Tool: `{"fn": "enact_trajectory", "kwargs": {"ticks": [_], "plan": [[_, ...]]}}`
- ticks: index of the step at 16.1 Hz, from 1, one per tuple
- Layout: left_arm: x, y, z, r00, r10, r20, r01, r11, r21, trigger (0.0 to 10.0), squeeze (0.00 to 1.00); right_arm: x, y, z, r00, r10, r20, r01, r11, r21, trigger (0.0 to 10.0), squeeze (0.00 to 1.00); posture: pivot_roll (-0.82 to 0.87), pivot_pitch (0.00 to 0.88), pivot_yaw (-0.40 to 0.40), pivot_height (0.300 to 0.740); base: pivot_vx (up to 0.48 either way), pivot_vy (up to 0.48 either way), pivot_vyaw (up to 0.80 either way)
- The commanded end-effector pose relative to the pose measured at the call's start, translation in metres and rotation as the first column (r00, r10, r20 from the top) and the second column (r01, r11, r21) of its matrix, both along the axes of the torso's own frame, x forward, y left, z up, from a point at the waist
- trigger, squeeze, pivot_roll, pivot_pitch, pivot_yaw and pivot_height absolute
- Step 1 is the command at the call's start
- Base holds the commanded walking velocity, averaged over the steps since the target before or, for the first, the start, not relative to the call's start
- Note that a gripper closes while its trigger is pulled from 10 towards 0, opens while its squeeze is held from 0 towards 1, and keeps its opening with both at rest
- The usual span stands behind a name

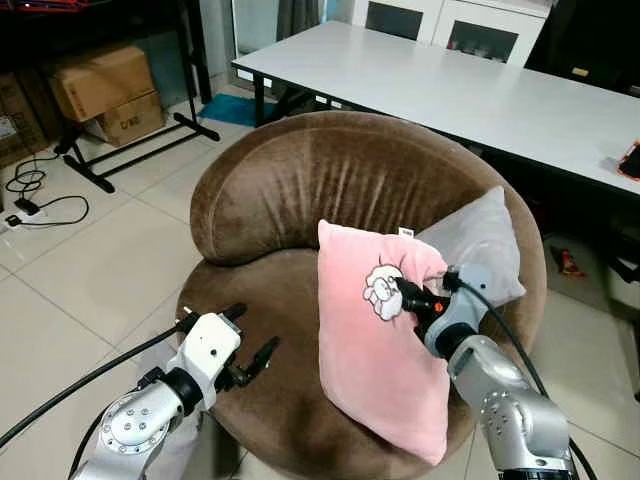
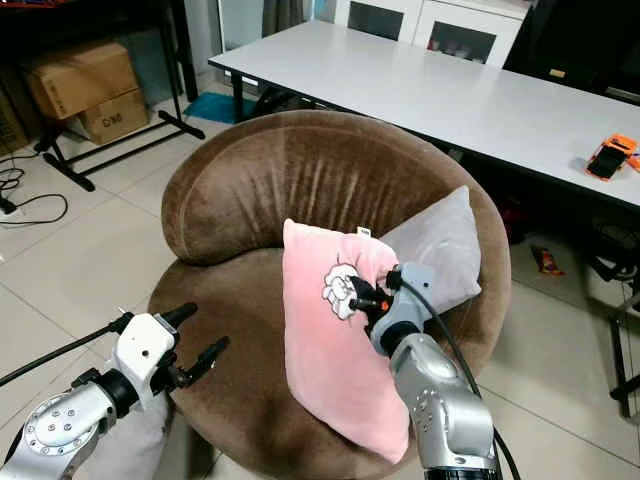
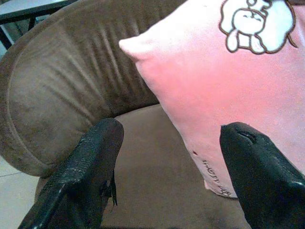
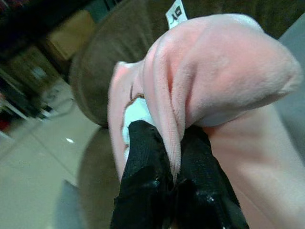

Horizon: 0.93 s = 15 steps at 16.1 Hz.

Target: Move the pillow to the sofa from floor

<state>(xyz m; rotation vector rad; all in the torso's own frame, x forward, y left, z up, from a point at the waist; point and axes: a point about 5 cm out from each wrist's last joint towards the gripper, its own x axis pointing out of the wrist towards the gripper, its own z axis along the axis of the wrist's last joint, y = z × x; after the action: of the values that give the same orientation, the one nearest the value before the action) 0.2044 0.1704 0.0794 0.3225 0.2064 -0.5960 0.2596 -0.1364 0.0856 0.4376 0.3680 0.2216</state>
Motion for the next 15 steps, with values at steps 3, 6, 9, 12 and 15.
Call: {"fn": "enact_trajectory", "kwargs": {"ticks": [3, 6, 9, 12, 15], "plan": [[-0.001, -0.001, 0.005, 1.0, -0.023, 0.001, 0.023, 1.0, 0.003, 10.0, 0.0, 0.008, 0.004, 0.035, 0.998, -0.029, 0.06, 0.015, 0.974, 0.224, 10.0, 0.0, 0.06, 0.0, -0.068, 0.74, 0.0, 0.0, 0.0], [-0.002, -0.001, 0.005, 0.999, -0.034, -0.003, 0.034, 0.999, 0.001, 10.0, 0.0, 0.01, -0.006, 0.033, 0.99, -0.139, -0.027, 0.137, 0.885, 0.444, 10.0, 0.0, 0.06, 0.0, -0.066, 0.74, 0.0, 0.0, 0.0], [-0.002, -0.002, 0.004, 0.999, -0.046, -0.011, 0.046, 0.999, -0.002, 10.0, 0.0, 0.008, -0.017, 0.014, 0.972, -0.21, -0.108, 0.236, 0.847, 0.477, 10.0, 0.0, 0.06, 0.0, -0.063, 0.74, 0.0, 0.0, 0.0], [-0.003, -0.006, 0.004, 0.995, -0.09, -0.035, 0.089, 0.996, -0.024, 10.0, 0.0, 0.003, -0.027, -0.026, 0.945, -0.282, -0.166, 0.327, 0.844, 0.425, 10.0, 0.0, 0.06, 0.0, -0.061, 0.74, 0.0, 0.0, 0.0], [-0.007, -0.01, 0.002, 0.983, -0.16, -0.09, 0.155, 0.986, -0.061, 10.0, 0.0, -0.014, -0.023, -0.076, 0.924, -0.251, -0.288, 0.325, 0.913, 0.247, 10.0, 1.0, 0.07, 0.0, -0.063, 0.74, 0.0, 0.0, 0.0]]}}
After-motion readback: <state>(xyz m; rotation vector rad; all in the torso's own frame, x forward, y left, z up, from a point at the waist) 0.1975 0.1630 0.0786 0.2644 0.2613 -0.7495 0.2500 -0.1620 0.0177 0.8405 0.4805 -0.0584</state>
